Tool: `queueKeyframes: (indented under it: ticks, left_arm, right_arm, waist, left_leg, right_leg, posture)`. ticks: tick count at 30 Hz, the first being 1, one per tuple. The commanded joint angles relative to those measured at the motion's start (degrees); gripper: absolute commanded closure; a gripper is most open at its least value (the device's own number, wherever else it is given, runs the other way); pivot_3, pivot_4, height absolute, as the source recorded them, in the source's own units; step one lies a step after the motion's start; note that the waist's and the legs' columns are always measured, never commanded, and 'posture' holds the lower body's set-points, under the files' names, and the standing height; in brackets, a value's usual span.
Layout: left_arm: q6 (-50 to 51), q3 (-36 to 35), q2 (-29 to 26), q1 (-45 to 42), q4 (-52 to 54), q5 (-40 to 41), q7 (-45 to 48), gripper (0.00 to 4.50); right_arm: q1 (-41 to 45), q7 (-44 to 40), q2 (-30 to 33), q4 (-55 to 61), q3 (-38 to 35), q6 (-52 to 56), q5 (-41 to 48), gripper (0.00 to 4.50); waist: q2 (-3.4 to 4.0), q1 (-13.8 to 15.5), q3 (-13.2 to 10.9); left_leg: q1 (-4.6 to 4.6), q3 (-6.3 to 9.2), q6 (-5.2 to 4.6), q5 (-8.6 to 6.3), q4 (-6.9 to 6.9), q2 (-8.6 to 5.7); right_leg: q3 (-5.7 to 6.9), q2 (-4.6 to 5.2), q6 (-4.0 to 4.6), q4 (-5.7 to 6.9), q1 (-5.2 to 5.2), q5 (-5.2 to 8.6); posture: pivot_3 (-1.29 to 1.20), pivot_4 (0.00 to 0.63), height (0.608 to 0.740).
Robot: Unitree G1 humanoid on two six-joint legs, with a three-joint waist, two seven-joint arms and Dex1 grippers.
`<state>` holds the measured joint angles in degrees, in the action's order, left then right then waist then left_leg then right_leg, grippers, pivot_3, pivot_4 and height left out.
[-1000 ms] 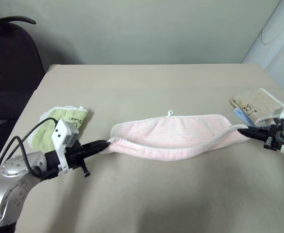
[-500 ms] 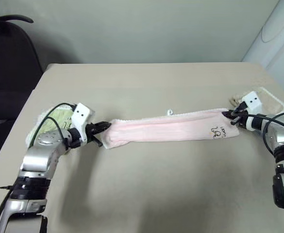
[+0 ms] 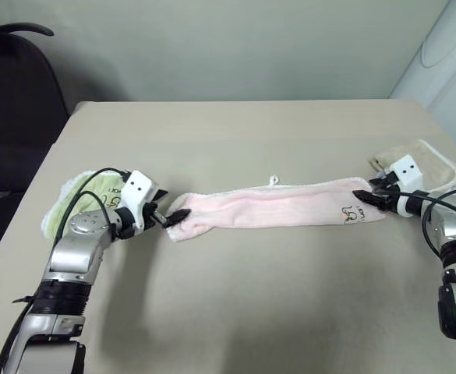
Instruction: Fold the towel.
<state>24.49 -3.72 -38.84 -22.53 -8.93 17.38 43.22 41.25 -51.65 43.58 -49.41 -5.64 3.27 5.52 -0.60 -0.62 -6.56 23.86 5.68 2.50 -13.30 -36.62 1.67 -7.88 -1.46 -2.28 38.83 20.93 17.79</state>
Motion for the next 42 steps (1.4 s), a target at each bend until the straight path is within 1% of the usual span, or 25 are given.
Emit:
queueKeyframes:
  ticks: [1,4,7,8,10,11,12,14,16,18,20,26,27,28,33,37,42]
  left_arm:
    - [3.7,-7.9,0.6,0.7,4.5,6.1,-1.7,0.0]
    - [9.1,-14.3,-1.3,4.6,10.9,14.5,2.2,0.0]
    - [11.2,-16.8,-4.3,9.8,16.4,18.1,6.5,0.0]
    - [11.5,-17.2,-5.5,12.0,18.6,19.1,8.4,0.0]
    - [12.1,-17.5,-7.2,15.0,21.9,20.9,11.2,0.0]
    - [12.4,-17.0,-8.2,16.6,23.9,21.5,12.6,0.0]
    - [12.6,-16.2,-9.1,17.9,25.4,21.5,13.7,0.0]
    - [11.9,-13.6,-10.6,19.3,26.8,19.6,14.6,0.0]
    - [8.7,-9.4,-12.0,19.3,26.0,14.7,15.3,0.0]
    - [6.3,-6.5,-12.8,18.8,25.0,11.6,15.7,0.0]
    - [1.8,-2.7,-13.4,17.1,22.3,6.4,15.9,0.0]
    - [-9.3,4.9,-11.7,10.4,12.1,-4.3,15.1,0.0]
    - [-10.9,5.6,-11.4,9.8,10.6,-5.6,15.1,0.0]
    - [-12.6,6.4,-11.2,9.2,9.1,-6.9,15.0,0.0]
    - [-21.5,8.5,-12.1,8.6,3.5,-12.3,15.0,0.0]
    - [-28.4,8.1,-12.7,7.7,-1.7,-15.6,12.9,0.0]
    - [-31.5,5.3,-12.0,5.7,-4.6,-14.8,9.9,0.0]
  right_arm:
    - [-2.5,-0.8,3.1,8.1,-5.9,1.8,5.2,1.08]
    - [-6.7,-3.9,5.1,13.3,-10.4,8.2,10.4,1.08]
    - [-10.2,-4.6,6.4,16.6,-14.1,16.0,15.0,1.08]
    - [-11.6,-5.0,6.7,18.2,-15.3,19.2,16.8,0.72]
    - [-14.0,-5.2,6.9,21.6,-17.1,23.9,19.6,0.18]
    - [-15.6,-4.7,6.4,24.6,-18.3,27.8,21.8,0.04]
    - [-17.1,-4.0,6.0,27.2,-19.4,31.2,23.9,0.04]
    - [-19.3,-2.1,4.8,31.9,-21.4,37.5,27.7,0.04]
    - [-20.8,0.9,3.1,35.9,-23.2,43.2,30.8,0.04]
    - [-21.7,3.1,2.1,38.4,-24.3,46.5,32.7,0.04]
    - [-22.6,5.4,0.6,41.0,-25.5,49.7,34.9,0.04]
    - [-25.1,10.2,-2.7,47.4,-27.3,55.9,39.8,0.04]
    - [-25.2,11.3,-3.1,47.6,-27.8,57.1,40.6,0.04]
    - [-25.4,12.6,-3.6,47.9,-28.5,58.4,41.5,0.04]
    - [-25.7,19.4,-6.5,48.3,-32.6,63.6,45.2,0.04]
    - [-25.8,23.8,-8.2,48.2,-34.9,65.8,46.8,0.04]
    - [-26.1,26.8,-9.2,48.2,-36.6,67.8,48.7,0.04]
  waist:
    - [0.0,0.0,0.0]
    - [-0.01,0.0,0.0]
    - [-0.01,0.0,0.0]
    - [-0.01,0.0,0.0]
    - [-0.01,0.1,0.0]
    - [-0.01,0.1,0.0]
    - [-0.02,0.1,0.0]
    - [-0.02,0.1,0.0]
    - [-0.02,0.1,0.0]
    - [-0.01,0.1,0.0]
    - [-0.01,0.2,0.0]
    - [-0.01,0.1,0.0]
    - [-0.01,0.0,0.0]
    - [-0.01,0.0,0.0]
    - [0.1,0.1,0.1]
    - [0.41,0.1,0.3]
    - [0.47,-0.1,0.3]
  left_leg:
    - [0.01,0.0,0.0,0.0,0.0,0.0]
    - [0.07,0.0,0.04,0.02,0.0,0.0]
    - [0.03,0.0,0.07,0.04,0.01,0.0]
    - [-0.03,0.0,0.07,0.04,0.02,0.0]
    - [-0.12,-0.02,0.06,0.03,0.03,-0.01]
    - [-0.14,-0.03,0.06,0.03,0.03,-0.01]
    - [-0.14,-0.03,0.06,0.03,0.03,0.0]
    - [-0.14,-0.02,0.06,0.03,0.04,0.0]
    - [-0.19,-0.01,0.03,0.02,0.04,0.0]
    - [-0.31,-0.02,-0.06,-0.03,0.04,0.0]
    - [-0.31,-0.01,-0.2,-0.12,0.04,0.0]
    - [-0.29,0.08,-0.31,-0.18,0.12,-0.01]
    - [-0.29,0.08,-0.56,-0.33,0.11,-0.01]
    - [-0.29,0.08,-0.59,-0.34,0.1,-0.01]
    - [-0.3,0.17,-0.6,-0.35,0.09,-0.03]
    - [-0.44,0.18,-0.65,-0.37,0.11,-0.03]
    - [-0.75,0.19,-0.69,-0.37,0.35,-0.02]
  right_leg:
    - [0.0,0.0,0.0,-0.01,0.0,0.0]
    - [0.03,0.0,0.0,-0.04,0.0,0.0]
    - [0.02,-0.01,0.0,-0.07,-0.04,0.0]
    - [0.0,-0.02,0.0,-0.07,-0.1,0.0]
    - [-0.02,-0.02,0.01,-0.12,-0.2,0.01]
    - [-0.02,-0.02,0.01,-0.13,-0.21,0.01]
    - [-0.02,-0.03,0.01,-0.13,-0.19,0.01]
    - [-0.02,-0.04,0.03,-0.15,-0.2,0.02]
    - [-0.03,-0.06,0.03,-0.14,-0.23,0.03]
    - [-0.06,-0.06,0.03,-0.13,-0.31,0.03]
    - [-0.06,-0.07,0.03,-0.14,-0.3,0.03]
    - [-0.03,-0.07,0.03,-0.14,-0.25,0.03]
    - [-0.04,-0.07,0.03,-0.15,-0.24,0.03]
    - [-0.04,-0.07,0.03,-0.15,-0.25,0.03]
    - [-0.02,-0.07,0.03,-0.13,-0.29,0.03]
    - [-0.01,-0.07,0.03,-0.13,-0.4,0.04]
    - [-0.02,-0.1,0.19,-0.05,-0.56,0.14]
  posture:
    - [0.0,0.15,0.74]
    - [0.0,0.15,0.74]
    - [0.0,0.15,0.74]
    - [0.0,0.15,0.74]
    - [0.0,0.15,0.74]
    - [0.0,0.15,0.74]
    - [0.0,0.15,0.74]
    - [0.0,0.15,0.74]
    - [0.0,0.15,0.74]
    - [0.0,0.15,0.74]
    - [0.0,0.15,0.74]
    - [0.0,0.15,0.74]
    - [0.0,0.15,0.74]
    - [0.0,0.15,0.74]
    - [0.0,0.15,0.74]
    - [0.0,0.15,0.74]
    - [0.0,0.15,0.74]
